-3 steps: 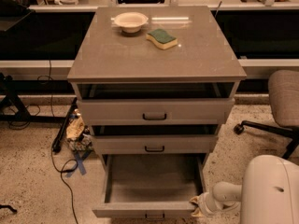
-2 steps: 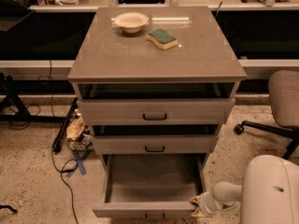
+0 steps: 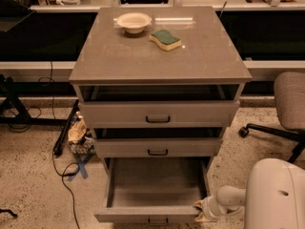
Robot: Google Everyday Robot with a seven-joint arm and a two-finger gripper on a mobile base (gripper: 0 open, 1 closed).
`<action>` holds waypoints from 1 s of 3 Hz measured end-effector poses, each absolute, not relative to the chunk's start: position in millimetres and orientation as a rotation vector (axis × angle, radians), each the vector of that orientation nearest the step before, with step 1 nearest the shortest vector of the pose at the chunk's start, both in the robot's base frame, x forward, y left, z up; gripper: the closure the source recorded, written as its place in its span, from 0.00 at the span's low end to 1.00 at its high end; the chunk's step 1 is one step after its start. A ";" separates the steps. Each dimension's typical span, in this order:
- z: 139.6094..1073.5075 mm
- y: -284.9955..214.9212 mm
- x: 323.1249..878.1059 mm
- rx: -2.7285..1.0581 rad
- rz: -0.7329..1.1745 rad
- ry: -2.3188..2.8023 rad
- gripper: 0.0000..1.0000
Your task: Open bottom drawer
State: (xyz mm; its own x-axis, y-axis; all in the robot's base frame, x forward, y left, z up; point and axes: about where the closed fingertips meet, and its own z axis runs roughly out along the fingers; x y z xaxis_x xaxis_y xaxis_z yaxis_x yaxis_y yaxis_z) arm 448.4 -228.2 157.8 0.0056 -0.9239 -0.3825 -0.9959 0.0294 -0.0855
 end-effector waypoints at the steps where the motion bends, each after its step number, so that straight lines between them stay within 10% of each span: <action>1: 156.8 -227.0 447.2 -1.957 0.306 1.981 0.27; 3: 173.1 -232.5 444.2 -1.944 0.300 1.947 0.00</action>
Offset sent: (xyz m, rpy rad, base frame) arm -0.0010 0.0010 -0.0009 0.0012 0.0020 0.0009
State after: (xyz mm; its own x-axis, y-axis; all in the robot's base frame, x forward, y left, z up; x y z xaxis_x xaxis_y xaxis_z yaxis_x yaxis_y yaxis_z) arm 444.2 -232.5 173.1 0.0219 -0.9144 -0.4042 -0.9937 0.0246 -0.1096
